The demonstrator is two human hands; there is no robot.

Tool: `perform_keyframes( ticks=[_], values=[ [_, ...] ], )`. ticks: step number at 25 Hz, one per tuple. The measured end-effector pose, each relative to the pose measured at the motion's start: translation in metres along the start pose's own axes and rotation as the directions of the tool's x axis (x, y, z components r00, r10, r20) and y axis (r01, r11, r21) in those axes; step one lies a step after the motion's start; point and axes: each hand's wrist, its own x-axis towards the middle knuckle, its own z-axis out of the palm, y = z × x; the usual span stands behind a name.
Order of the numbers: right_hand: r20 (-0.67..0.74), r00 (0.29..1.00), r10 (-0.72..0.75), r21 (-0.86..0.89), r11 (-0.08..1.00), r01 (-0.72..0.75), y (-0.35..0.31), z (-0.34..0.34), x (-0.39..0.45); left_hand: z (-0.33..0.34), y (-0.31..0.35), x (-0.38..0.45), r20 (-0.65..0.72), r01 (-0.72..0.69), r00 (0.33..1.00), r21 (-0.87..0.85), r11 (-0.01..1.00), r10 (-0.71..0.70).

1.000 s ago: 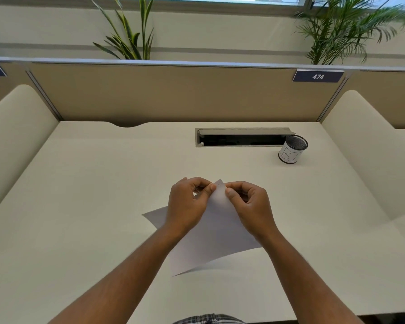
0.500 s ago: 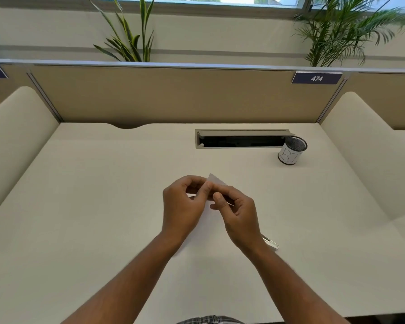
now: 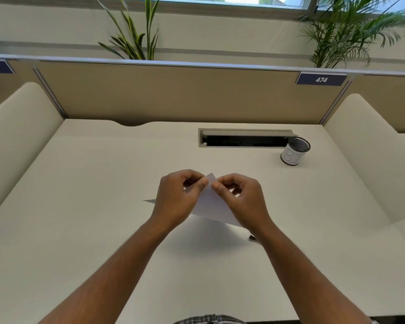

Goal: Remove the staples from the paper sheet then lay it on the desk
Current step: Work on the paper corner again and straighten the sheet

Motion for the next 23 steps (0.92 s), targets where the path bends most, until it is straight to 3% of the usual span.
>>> perform_keyframes(
  ticks=[3,5,12,19,23],
  values=[
    [0.061,0.982,0.180,0.200,0.961,-0.189,-0.0031,0.0039,-0.0043,0.0017,0.0013,-0.0012,-0.029,0.028,0.999,-0.008,1.000,-0.028],
    [0.079,0.971,0.226,0.253,0.938,-0.238,-0.0028,0.0055,-0.0066,0.0037,0.0010,-0.0024,-0.027,0.054,0.998,-0.022,0.998,-0.055],
    [0.025,0.990,0.136,0.213,0.967,-0.138,-0.0074,0.0066,-0.0067,0.0041,0.0016,-0.0029,0.033,0.070,0.997,-0.023,0.997,-0.069],
    [0.041,0.981,0.187,0.201,0.961,-0.192,0.0007,0.0048,-0.0053,0.0060,0.0055,-0.0024,0.037,0.092,0.995,0.011,0.996,-0.092],
    [0.017,0.988,0.151,0.194,0.969,-0.151,-0.0009,0.0039,-0.0029,0.0070,0.0055,-0.0011,0.042,0.064,0.997,0.033,0.997,-0.065]
  ],
)
